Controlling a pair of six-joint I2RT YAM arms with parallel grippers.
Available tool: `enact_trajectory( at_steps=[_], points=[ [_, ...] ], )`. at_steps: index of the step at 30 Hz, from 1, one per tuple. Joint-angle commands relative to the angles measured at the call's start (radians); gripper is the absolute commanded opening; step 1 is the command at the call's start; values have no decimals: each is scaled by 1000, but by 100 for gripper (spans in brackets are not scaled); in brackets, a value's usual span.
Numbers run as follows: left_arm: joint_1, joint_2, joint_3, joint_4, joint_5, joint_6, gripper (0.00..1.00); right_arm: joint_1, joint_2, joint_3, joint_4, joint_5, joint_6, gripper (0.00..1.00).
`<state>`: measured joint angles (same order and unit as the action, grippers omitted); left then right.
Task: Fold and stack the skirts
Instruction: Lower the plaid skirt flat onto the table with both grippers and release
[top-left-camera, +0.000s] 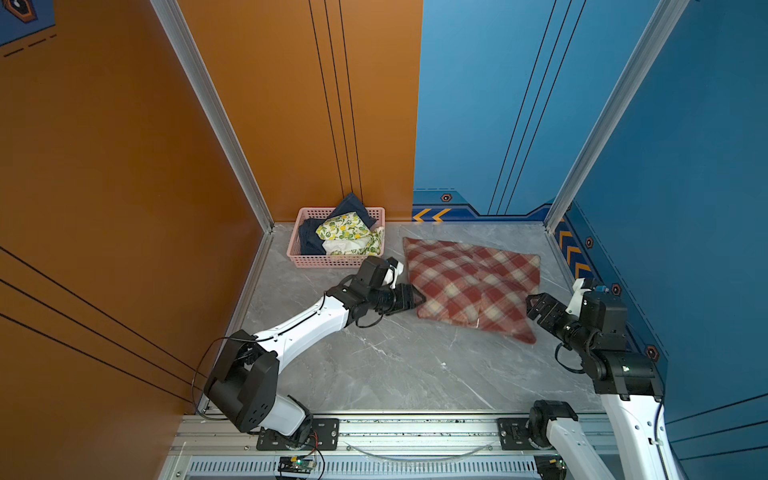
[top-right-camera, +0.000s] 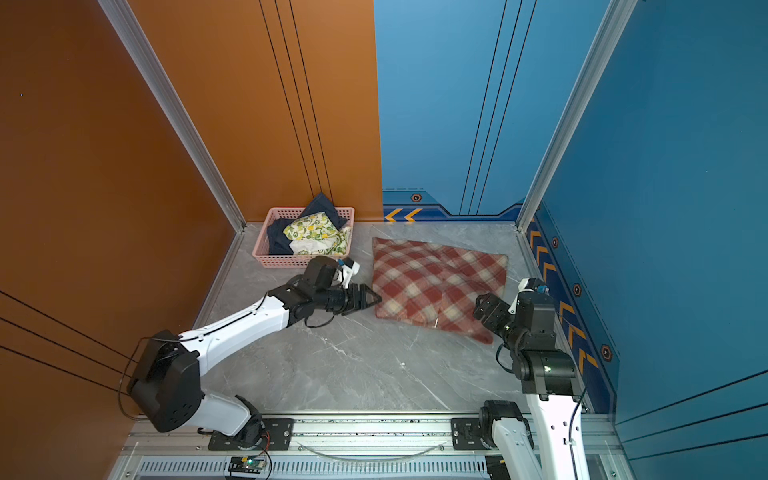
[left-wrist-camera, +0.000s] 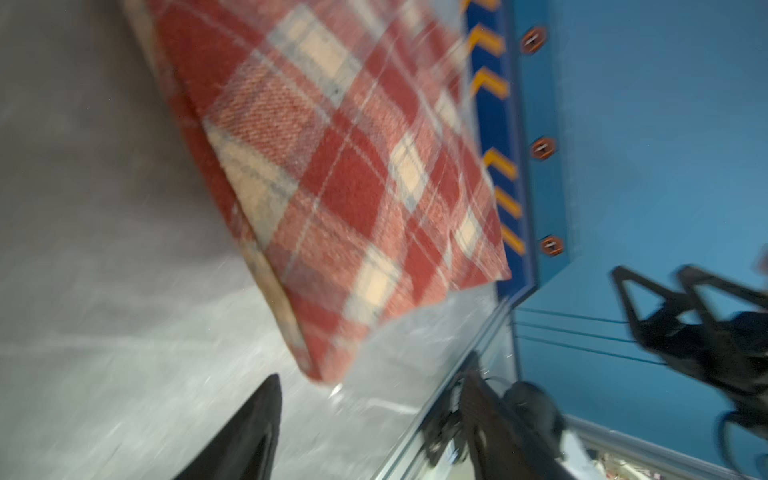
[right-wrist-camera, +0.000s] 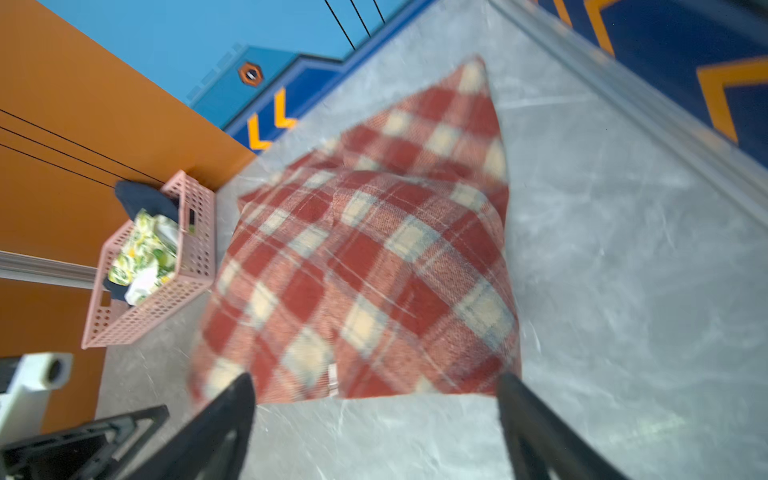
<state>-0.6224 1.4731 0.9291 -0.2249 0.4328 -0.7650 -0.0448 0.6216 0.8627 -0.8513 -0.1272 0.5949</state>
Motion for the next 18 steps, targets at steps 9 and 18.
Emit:
enact_trajectory(
  at_steps=[9, 18],
  points=[
    [-35, 10, 93, -217, -174, 165, 77, 4, 120, -97, 11, 37, 81, 100],
    [-130, 198, 194, -238, -211, 246, 75, -68, 289, -184, 171, 6, 82, 100]
  ],
)
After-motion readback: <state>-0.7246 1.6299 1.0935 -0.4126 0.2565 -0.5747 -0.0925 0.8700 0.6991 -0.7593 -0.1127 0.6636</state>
